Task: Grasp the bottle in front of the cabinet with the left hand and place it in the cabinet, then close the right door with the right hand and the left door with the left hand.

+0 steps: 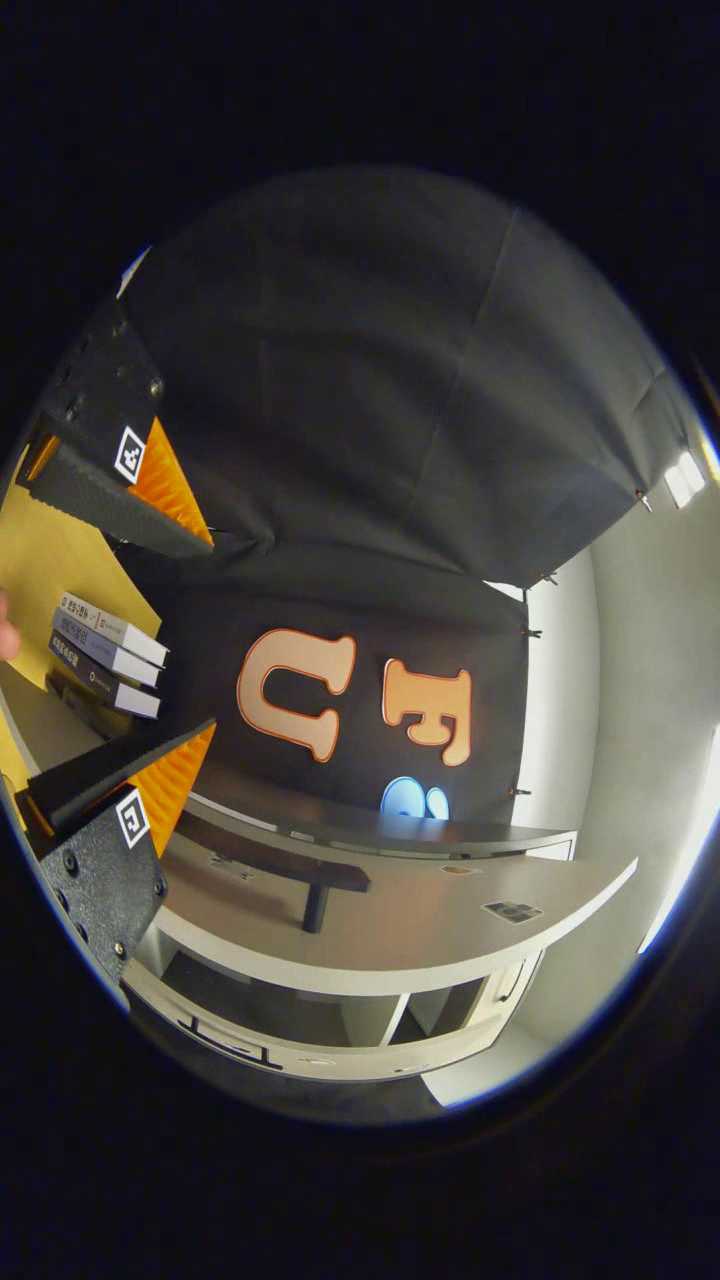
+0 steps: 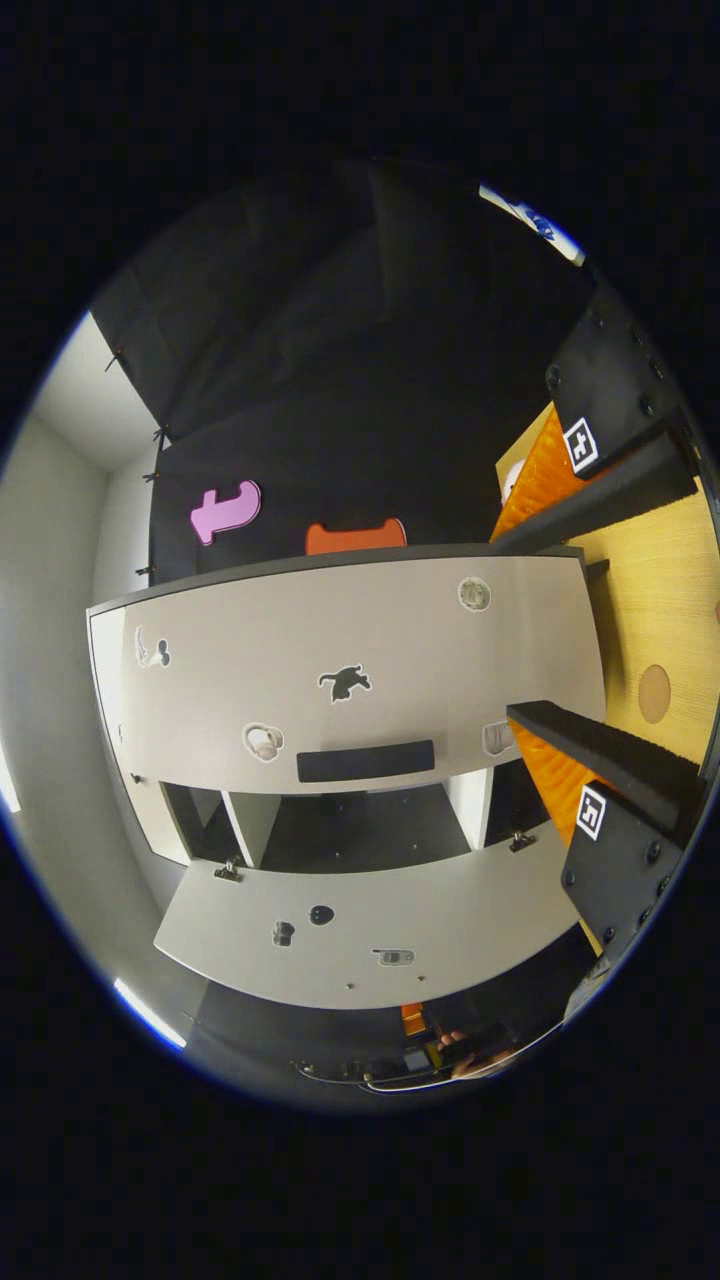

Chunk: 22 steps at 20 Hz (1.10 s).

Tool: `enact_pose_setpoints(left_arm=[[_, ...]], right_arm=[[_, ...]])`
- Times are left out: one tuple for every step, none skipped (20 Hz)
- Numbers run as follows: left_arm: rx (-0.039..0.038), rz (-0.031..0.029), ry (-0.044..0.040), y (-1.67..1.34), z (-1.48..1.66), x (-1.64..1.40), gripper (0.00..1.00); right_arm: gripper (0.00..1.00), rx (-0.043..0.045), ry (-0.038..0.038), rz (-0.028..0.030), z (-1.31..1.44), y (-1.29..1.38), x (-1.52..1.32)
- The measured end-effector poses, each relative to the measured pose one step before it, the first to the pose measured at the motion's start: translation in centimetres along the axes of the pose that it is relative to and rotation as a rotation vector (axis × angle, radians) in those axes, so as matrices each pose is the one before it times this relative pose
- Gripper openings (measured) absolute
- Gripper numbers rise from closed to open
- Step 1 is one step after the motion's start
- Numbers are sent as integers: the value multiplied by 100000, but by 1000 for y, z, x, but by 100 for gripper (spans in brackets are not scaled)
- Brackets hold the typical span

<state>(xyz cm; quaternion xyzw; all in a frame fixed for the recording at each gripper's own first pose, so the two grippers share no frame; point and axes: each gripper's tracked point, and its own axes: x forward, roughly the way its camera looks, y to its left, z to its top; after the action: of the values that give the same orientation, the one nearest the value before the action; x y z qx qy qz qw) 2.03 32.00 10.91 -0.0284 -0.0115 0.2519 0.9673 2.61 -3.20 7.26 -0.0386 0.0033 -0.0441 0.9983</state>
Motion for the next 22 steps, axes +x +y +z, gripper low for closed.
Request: enact_pose_setpoints(left_arm=[[-74, -506, 429, -269, -225, 101, 96], [-171, -1289, 598, -550, -385, 24, 96], [464, 635, -845, -49, 201, -112, 95], [871, 297, -957, 139, 228, -68, 95], [514, 702, -664, -22, 43, 13, 95], [645, -445, 40, -413, -154, -151, 95], [776, -964, -505, -380, -23, -174, 94], [1646, -1865, 411, -545, -42, -258, 93], [1946, -2383, 57, -740, 89, -205, 89], [1988, -2193, -19, -886, 118, -407, 93], [2095, -1865, -135, -981, 87, -319, 89], [2366, -1356, -561, -826, 204, -311, 93], [2747, -800, -476, -760, 107, -346, 93], [2832, -641, -455, -765, 186, -206, 93], [2436, -479, -484, -761, 249, -228, 88], [1868, -606, -395, -646, 53, -223, 88], [872, -902, -342, -586, 56, -72, 88], [-164, -955, 98, -651, -7, -165, 93], [-1052, -1363, 266, -768, -148, 10, 98], [-1551, -1806, 546, -781, -180, 91, 98], [-1791, -2082, 701, -906, -167, 42, 89], [-1625, -2157, 528, -850, -45, -28, 93]], right_arm=[[97, 369, 743, -1013, -320, -453, -381], [97, 639, 662, -827, -226, -393, -246], [97, 770, 258, -935, -144, -393, -270], [97, 590, 236, -1070, -115, -453, -150], [97, 421, 453, -853, -154, -367, -116], [97, 262, 259, -723, -43, -323, -124], [98, -63, 51, -595, 23, -338, -306], [98, -305, -342, -674, 89, -326, -124], [98, -273, -453, -636, 223, -267, -139], [98, 5, -570, -324, 177, -180, -164], [98, 236, -438, -24, 182, -95, -194], [98, 318, -266, 192, 90, -11, -87], [98, 244, -192, 100, 45, -37, 17], [98, 176, -6, 40, 10, -84, 16], [98, 92, 39, 165, -73, -29, -1], [98, 68, 56, 82, 3, -69, -121], [98, 51, 68, -78, -2, -142, -50], [98, 147, 101, -100, -30, -114, -70], [98, 198, 158, -10, -82, -94, -90], [98, 211, 80, -78, -42, -46, 4], [98, 194, 18, -38, 45, -103, 13], [98, 69, -30, -88, 17, -93, -15]])
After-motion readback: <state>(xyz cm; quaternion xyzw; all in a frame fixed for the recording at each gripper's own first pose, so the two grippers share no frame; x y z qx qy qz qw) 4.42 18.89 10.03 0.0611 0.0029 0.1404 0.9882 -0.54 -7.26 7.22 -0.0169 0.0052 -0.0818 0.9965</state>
